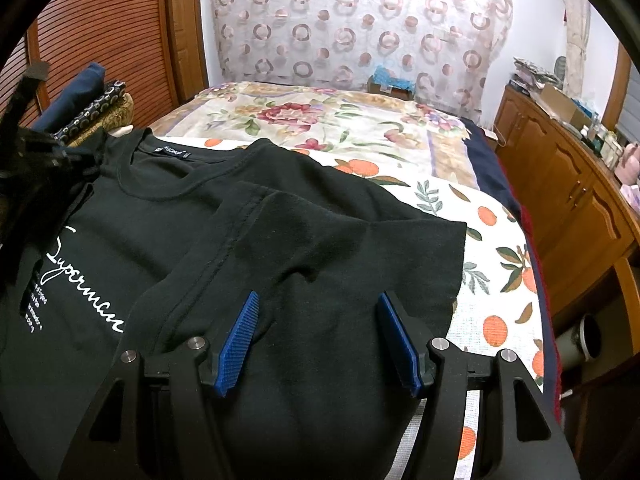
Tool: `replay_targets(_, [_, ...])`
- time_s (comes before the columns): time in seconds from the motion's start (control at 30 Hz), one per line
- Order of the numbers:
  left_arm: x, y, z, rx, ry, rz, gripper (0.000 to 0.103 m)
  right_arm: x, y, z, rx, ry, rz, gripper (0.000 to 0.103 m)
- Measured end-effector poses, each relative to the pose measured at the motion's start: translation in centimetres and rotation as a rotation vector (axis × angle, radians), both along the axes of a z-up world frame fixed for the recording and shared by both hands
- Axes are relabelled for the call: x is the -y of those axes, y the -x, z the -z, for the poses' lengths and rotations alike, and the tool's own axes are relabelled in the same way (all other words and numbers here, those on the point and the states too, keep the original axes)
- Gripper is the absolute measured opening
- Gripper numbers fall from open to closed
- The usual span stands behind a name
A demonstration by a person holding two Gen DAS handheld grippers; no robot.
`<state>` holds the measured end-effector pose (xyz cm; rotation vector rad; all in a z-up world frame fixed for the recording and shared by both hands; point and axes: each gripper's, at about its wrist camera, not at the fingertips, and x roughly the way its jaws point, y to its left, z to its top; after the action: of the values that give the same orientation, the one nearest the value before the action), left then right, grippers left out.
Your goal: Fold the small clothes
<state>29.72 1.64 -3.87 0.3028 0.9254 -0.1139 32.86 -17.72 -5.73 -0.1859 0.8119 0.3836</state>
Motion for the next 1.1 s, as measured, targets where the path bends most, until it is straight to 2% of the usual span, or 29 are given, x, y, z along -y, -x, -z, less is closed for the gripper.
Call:
replay_targets(0.07, [-0.8, 1.3, -2.8, 0.077, 0.033, -0.015, 0.003, 0.0, 0.0, 0.0, -0.001, -0.001, 0.0, 0.064])
replay_targets(0.17, [-2.5, 2.3, -5.7, 0.148, 0.066, -0.049, 0.003, 0.0, 0.0, 0.0, -0.004, -0.004, 0.0, 0.064])
replay_targets(0.33, [-5.8, 2.9, -7.5, 0.207, 0.067, -0.116, 0.002, 0.0, 0.0, 0.0, -0.004, -0.003, 0.001, 0.065])
replay_targets(0.43, [-7.3, 2.3, -7.6, 0.207, 0.087, -0.137, 0.002, 0.1, -0.1, 0.0, -0.006, -0.006, 0.001, 0.065])
replay_targets(0.6, [-7.3, 2.8, -7.3, 0.22, 0.107, -0.127, 0.002, 0.8, 0.3, -0.4, 0.005, -0.022, 0.008, 0.065])
replay_targets(0.83, [-6.3, 4.0, -6.9, 0.214, 0.153, -0.078, 0.002, 3.9, 0.3, -3.0, 0.064, -0.051, 0.049, 0.065])
replay_targets(1.0, [-6.2, 4.8, -6.9, 0.223, 0.184, -0.07, 0.002, 5.0, -1.7, -2.4, 0.024, -0.043, 0.062, 0.064])
replay_targets(1.1, [-6.1, 5.5, -7.0, 0.229, 0.201, -0.063, 0.002, 5.5, -3.7, -1.0, -0.027, -0.042, 0.087, 0.059])
